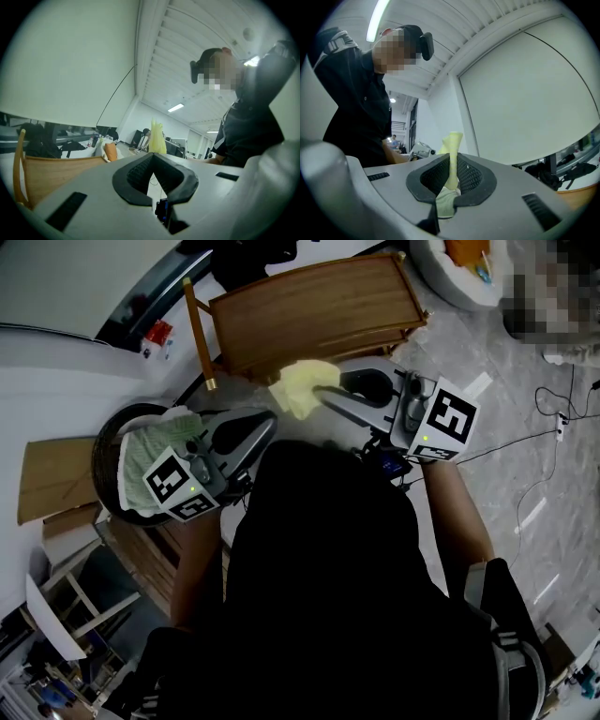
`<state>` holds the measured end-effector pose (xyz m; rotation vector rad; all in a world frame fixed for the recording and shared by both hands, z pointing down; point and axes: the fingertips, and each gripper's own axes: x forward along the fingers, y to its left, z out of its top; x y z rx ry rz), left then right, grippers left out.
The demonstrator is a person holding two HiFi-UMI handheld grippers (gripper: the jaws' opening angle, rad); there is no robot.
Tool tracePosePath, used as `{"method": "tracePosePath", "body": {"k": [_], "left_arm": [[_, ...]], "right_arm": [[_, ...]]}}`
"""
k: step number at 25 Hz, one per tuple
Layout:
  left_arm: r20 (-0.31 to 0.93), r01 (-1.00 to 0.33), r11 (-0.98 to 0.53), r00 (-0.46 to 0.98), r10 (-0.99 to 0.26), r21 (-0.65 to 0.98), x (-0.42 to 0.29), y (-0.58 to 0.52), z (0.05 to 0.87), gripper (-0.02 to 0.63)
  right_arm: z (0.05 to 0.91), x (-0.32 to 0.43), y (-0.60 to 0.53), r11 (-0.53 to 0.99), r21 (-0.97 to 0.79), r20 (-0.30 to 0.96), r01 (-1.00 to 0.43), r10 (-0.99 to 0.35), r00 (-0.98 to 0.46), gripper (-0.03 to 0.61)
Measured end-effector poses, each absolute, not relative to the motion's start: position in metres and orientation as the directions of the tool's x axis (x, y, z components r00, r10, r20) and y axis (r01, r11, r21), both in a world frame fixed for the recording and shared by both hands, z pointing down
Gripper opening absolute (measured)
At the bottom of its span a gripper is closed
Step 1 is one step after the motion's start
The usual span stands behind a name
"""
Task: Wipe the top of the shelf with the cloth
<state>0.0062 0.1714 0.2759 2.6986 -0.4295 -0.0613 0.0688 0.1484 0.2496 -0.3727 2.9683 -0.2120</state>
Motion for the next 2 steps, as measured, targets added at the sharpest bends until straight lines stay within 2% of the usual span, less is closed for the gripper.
{"method": "tracePosePath", "body": {"k": [2], "left_arm": [[0.014,-0.271,-0.878,0.957,-0.289,0.394,0.0105,0.1602,0.2751,0.012]], "right_arm": [[0.2488,0.0736,0.1454,0.955,-0.147,-0.111,-0.257,-0.274,-0.955,0.043]]}}
